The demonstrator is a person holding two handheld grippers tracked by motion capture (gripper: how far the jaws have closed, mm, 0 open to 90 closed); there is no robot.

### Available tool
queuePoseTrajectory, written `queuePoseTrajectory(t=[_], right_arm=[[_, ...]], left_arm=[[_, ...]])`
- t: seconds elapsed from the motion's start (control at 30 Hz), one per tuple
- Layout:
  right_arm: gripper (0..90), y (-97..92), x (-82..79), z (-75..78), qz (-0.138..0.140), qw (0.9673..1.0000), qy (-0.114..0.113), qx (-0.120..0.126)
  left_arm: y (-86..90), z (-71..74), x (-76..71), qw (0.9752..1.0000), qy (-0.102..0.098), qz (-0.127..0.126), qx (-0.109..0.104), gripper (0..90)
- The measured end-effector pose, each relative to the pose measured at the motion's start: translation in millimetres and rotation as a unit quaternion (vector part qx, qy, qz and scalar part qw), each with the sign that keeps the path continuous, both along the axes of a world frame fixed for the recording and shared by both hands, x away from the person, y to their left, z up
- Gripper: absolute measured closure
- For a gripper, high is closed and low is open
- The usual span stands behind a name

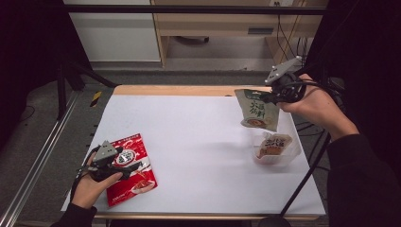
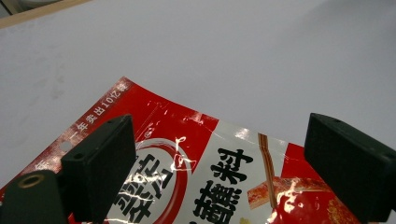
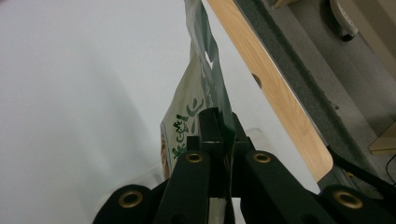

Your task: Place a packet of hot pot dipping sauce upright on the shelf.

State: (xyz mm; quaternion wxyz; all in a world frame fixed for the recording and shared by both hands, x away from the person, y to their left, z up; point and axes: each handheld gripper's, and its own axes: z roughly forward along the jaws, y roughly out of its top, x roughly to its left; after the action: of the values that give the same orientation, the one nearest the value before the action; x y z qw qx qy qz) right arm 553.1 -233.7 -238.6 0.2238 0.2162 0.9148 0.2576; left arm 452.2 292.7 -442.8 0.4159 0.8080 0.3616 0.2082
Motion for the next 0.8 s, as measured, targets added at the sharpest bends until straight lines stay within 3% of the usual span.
queuePoseTrajectory(t=[0.3,0.8], right_arm=[[90.0,-28.8,-6.8,-18.2,-0.015,0.9997,0.011,0.018],[90.0,-43.6,-14.9,-19.4,-0.015,0.9993,0.012,0.033]], left_arm=[[-3.3,-3.1,-0.8,1.0000,0.005,-0.004,0.006,9.0],[-1.8,-2.7,-0.5,1.0000,0.004,0.000,0.008,9.1]])
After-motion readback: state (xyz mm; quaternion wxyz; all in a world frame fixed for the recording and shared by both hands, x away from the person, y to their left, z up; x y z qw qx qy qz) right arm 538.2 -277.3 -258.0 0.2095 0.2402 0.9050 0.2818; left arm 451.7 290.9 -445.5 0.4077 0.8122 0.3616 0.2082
